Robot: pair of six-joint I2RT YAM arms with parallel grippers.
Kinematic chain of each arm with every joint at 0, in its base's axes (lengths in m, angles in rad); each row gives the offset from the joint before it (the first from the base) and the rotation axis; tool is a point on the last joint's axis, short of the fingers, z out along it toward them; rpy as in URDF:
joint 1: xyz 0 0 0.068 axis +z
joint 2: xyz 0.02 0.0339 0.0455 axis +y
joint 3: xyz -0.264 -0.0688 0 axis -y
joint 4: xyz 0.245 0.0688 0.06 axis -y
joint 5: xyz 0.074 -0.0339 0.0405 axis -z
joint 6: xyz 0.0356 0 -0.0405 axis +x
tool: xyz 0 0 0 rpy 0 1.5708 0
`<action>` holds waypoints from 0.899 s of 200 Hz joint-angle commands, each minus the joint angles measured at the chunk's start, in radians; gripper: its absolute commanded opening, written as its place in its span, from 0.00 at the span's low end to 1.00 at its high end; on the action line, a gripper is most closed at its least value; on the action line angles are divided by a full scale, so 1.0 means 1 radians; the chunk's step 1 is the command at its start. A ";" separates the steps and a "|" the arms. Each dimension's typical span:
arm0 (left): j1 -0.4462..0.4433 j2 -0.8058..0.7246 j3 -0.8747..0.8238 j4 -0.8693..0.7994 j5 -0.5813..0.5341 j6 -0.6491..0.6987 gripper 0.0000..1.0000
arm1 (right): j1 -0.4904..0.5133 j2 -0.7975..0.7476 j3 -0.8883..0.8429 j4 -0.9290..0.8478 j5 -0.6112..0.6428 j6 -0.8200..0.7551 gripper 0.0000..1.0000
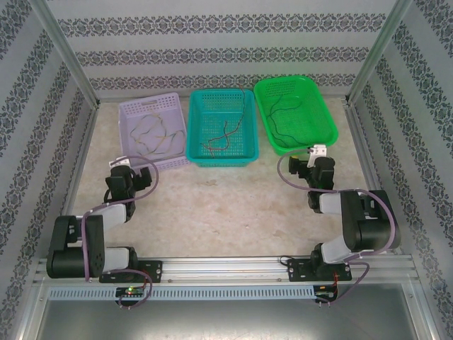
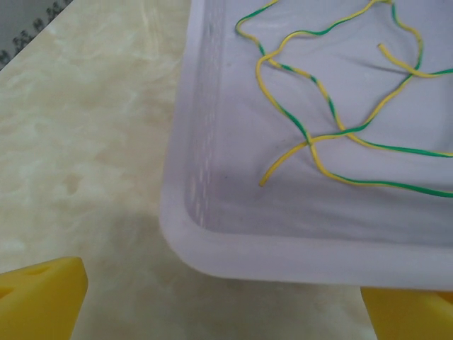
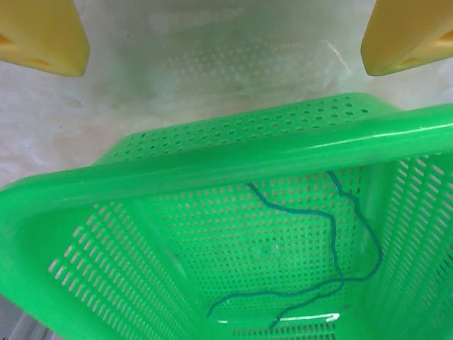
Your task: Untangle the cables
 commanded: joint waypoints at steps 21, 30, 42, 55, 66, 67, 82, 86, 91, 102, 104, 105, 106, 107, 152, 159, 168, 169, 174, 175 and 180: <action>0.012 0.100 0.065 0.189 0.049 -0.005 0.99 | 0.015 0.004 0.006 0.082 0.033 0.018 0.98; 0.013 0.121 0.081 0.200 0.054 -0.001 0.99 | 0.020 0.001 0.007 0.078 0.041 0.015 0.98; 0.012 0.128 0.101 0.165 0.066 0.006 1.00 | 0.027 0.003 0.008 0.077 0.051 0.010 0.98; 0.012 0.121 0.089 0.174 0.072 0.007 0.99 | 0.030 0.004 0.009 0.077 0.059 0.009 0.98; 0.011 0.109 0.061 0.215 0.077 0.012 1.00 | 0.032 0.004 0.009 0.077 0.060 0.007 0.98; 0.011 0.109 0.058 0.220 0.078 0.012 1.00 | 0.033 0.004 0.009 0.077 0.060 0.006 0.98; 0.011 0.096 0.008 0.300 0.076 0.011 1.00 | 0.033 0.004 0.008 0.077 0.060 0.007 0.98; 0.011 0.093 -0.008 0.325 0.072 0.009 1.00 | 0.033 0.001 0.006 0.080 0.056 0.005 0.98; 0.011 0.090 -0.027 0.355 0.066 0.008 1.00 | 0.034 0.001 -0.001 0.090 0.049 0.000 0.98; 0.008 0.087 -0.063 0.416 0.042 0.002 1.00 | 0.035 -0.002 -0.019 0.131 0.023 -0.014 0.98; 0.009 0.088 -0.067 0.426 0.036 0.000 1.00 | 0.036 -0.002 -0.019 0.140 0.020 -0.015 0.98; 0.007 0.087 -0.070 0.433 0.032 -0.001 1.00 | 0.037 -0.003 -0.033 0.144 0.019 -0.015 0.98; 0.006 0.087 -0.073 0.439 0.029 -0.001 1.00 | 0.037 -0.004 -0.042 0.152 0.017 -0.017 0.98; 0.004 0.087 -0.076 0.443 0.025 -0.002 1.00 | 0.038 -0.004 -0.049 0.158 0.015 -0.018 0.98; -0.023 0.113 -0.112 0.535 -0.040 0.004 1.00 | 0.062 -0.004 -0.107 0.263 0.018 -0.045 0.98; -0.024 0.113 -0.098 0.517 -0.036 0.009 1.00 | 0.062 0.000 -0.097 0.249 0.031 -0.041 0.98; -0.030 0.113 -0.076 0.471 -0.033 0.017 1.00 | 0.059 0.004 -0.076 0.218 0.047 -0.031 0.98; -0.031 0.114 -0.074 0.468 -0.033 0.018 1.00 | 0.058 0.004 -0.075 0.212 0.048 -0.030 0.98; -0.034 0.122 -0.059 0.455 -0.021 0.029 1.00 | 0.056 0.005 -0.060 0.189 0.059 -0.024 0.98; -0.034 0.123 -0.056 0.454 -0.017 0.031 1.00 | 0.056 0.005 -0.057 0.184 0.061 -0.022 0.98; -0.040 0.133 -0.036 0.422 0.019 0.052 1.00 | 0.052 0.006 -0.045 0.162 0.073 -0.013 0.98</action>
